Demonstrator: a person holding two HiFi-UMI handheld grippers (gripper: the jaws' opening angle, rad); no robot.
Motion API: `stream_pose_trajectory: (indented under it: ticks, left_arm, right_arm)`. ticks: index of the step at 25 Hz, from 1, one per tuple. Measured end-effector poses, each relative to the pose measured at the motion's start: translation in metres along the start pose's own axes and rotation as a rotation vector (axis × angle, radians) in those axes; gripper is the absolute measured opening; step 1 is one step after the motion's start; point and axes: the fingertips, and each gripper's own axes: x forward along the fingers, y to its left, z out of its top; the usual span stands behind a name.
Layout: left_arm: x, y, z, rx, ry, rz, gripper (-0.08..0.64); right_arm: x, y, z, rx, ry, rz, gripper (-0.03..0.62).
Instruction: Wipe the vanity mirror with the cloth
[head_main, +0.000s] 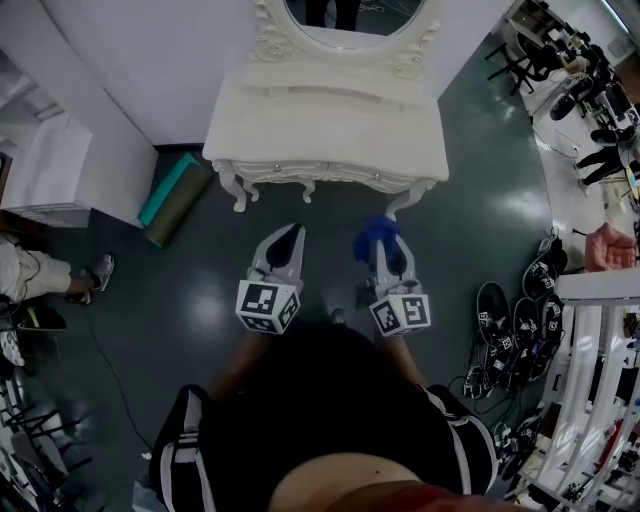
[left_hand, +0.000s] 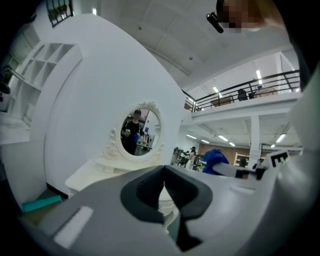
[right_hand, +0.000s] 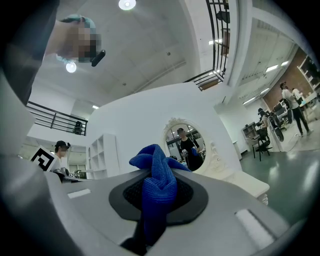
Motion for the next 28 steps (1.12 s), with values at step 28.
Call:
stream_pose_trajectory:
  ticks: [28]
  left_arm:
    - [0.165, 0.052, 0.034, -0.005, -0.034, 0.048, 0.008]
  right_arm:
    - [0.164, -0.091, 0.013, 0.010, -0.005, 0.087, 0.048]
